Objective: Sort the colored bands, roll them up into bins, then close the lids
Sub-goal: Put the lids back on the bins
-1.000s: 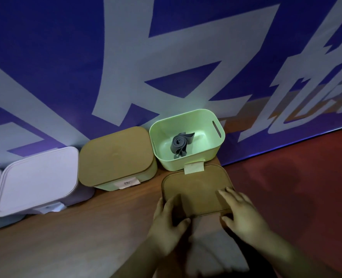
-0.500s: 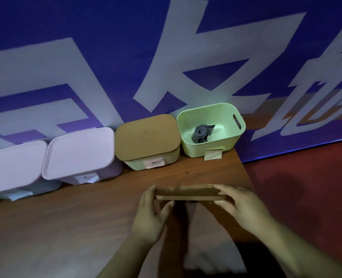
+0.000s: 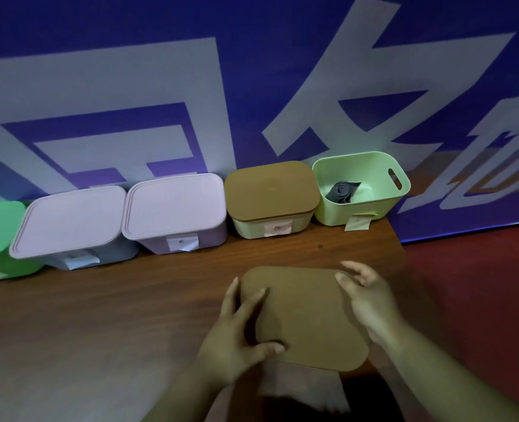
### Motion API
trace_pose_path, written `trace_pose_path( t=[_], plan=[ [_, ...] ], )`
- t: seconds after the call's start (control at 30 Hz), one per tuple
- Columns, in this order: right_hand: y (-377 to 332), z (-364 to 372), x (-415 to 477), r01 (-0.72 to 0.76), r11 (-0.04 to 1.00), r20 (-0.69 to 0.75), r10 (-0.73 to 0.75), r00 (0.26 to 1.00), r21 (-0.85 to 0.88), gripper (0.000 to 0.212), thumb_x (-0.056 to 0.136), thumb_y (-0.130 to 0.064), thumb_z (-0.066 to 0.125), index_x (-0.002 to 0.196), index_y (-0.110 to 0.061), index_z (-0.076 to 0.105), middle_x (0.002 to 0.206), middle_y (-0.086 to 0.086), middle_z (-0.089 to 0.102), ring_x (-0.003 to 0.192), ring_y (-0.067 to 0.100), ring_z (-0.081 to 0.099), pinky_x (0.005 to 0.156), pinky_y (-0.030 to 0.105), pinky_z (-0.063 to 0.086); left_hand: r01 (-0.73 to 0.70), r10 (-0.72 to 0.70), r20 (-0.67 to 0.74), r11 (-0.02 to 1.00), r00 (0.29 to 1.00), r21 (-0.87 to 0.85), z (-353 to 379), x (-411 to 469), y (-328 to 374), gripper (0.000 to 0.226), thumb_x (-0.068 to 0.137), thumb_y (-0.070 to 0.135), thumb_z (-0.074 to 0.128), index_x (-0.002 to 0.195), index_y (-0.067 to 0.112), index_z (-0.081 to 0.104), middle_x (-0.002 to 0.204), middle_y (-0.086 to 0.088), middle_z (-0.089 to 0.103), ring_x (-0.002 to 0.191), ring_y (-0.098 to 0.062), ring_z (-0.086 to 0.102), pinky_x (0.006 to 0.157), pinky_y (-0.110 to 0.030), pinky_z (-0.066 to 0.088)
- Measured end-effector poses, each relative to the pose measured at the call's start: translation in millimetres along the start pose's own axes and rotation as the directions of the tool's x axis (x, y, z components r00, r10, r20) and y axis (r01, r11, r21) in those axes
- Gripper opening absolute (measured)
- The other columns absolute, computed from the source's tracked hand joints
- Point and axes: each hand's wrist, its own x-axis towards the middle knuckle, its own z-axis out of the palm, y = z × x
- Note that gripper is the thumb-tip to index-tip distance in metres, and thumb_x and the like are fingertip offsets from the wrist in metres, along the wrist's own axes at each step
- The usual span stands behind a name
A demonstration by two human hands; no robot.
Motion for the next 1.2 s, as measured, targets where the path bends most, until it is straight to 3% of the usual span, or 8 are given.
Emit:
trace_pose_path(
  t=[0.1,0.23,0.33,0.5,0.63,0.83,1.0,1.2],
  plan=[
    [-3.1,11.6,-4.1,-0.040,0.999,-0.027,0.039,0.999,-0.016,0.028,0.090,-0.020,0.069,0.117,-0.026,0.063,0.103,0.000,0.071,0.092,0.015,0.070,0.085,0.037,0.058,-0.100,0.094,0.101,0.993,0.990,0.055,-19.0,-7.9,-10.9,0.101,0.057,0.077,0.078,0.143,0.061,0.028,0.158,0.020,-0.028,0.147,0.009,-0.009,0.117,-0.019,0.020],
    [-6.1,24.8,-9.6,-0.084,0.996,-0.095,0.084,0.992,0.005,0.027,0.090,-0.018,0.069,0.116,-0.025,0.064,0.111,0.002,0.068,0.097,0.018,0.067,0.089,0.041,0.056,-0.149,0.126,0.162,0.979,0.979,0.138,-32.9,-13.3,-22.4,0.094,0.058,0.079,0.074,0.139,0.067,0.028,0.162,0.015,-0.020,0.151,-0.006,-0.007,0.123,-0.031,0.016],
    [-7.0,31.4,-15.1,-0.006,0.965,-0.138,-0.031,0.990,-0.262,0.038,0.087,-0.023,0.072,0.121,-0.032,0.059,0.127,0.000,0.055,0.106,0.014,0.057,0.095,0.039,0.050,-0.144,0.124,0.143,0.979,0.982,0.143,-35.3,-13.8,-28.2,0.083,0.061,0.076,0.072,0.132,0.071,0.028,0.163,0.014,-0.015,0.151,-0.007,-0.005,0.123,-0.030,0.014],
    [-13.4,30.1,-42.6,0.180,0.875,0.116,-0.142,0.983,-0.450,0.067,0.080,-0.032,0.076,0.136,-0.046,0.042,0.147,-0.011,0.040,0.129,0.013,0.048,0.105,0.042,0.047,-0.143,0.128,0.112,0.980,0.985,0.137,-38.6,-8.5,-31.2,0.083,0.065,0.072,0.073,0.135,0.063,0.029,0.164,0.009,-0.006,0.151,-0.007,0.000,0.117,-0.019,0.009],
    [-14.0,14.3,-56.0,0.282,0.737,0.331,-0.084,0.940,-0.614,0.090,0.073,-0.051,0.077,0.146,-0.053,0.024,0.159,-0.028,-0.002,0.149,0.006,0.011,0.119,0.041,0.029,-0.138,0.127,0.092,0.983,0.988,0.125,-36.0,1.1,-25.7,0.086,0.064,0.074,0.071,0.140,0.056,0.035,0.165,0.007,0.003,0.152,-0.009,0.005,0.122,-0.027,0.015],
    [-12.4,-20.3,-48.0,0.398,0.547,0.493,0.031,0.869,-0.737,0.118,0.054,-0.074,0.075,0.148,-0.057,0.006,0.155,-0.023,-0.033,0.145,0.010,-0.030,0.122,0.046,0.009,-0.137,0.112,0.137,0.972,0.984,0.189,-20.7,22.0,-6.6,0.091,0.064,0.073,0.071,0.145,0.049,0.036,0.166,0.003,0.004,0.152,-0.014,0.008,0.123,-0.033,0.017],
    [-16.4,-64.1,-17.8,0.463,0.466,0.542,0.042,0.839,-0.754,0.109,0.059,-0.078,0.068,0.146,-0.062,0.005,0.153,-0.027,-0.034,0.142,0.015,-0.037,0.121,0.049,0.008,-0.151,0.121,0.135,0.958,0.983,0.245,1.5,54.8,25.3,0.094,0.065,0.080,0.065,0.147,0.049,0.032,0.165,0.012,0.001,0.152,-0.012,0.003,0.123,-0.037,0.018],
    [-43.6,-134.4,45.3,0.534,0.426,0.567,-0.056,0.822,-0.730,0.098,0.062,-0.079,0.066,0.143,-0.065,0.012,0.156,-0.028,-0.026,0.144,0.014,-0.033,0.123,0.044,0.006,-0.171,0.151,0.082,0.916,0.985,0.362,38.0,119.8,87.7,0.095,0.068,0.083,0.060,0.150,0.044,0.031,0.166,0.004,0.005,0.153,-0.022,0.006,0.122,-0.041,0.019]
  ],
)
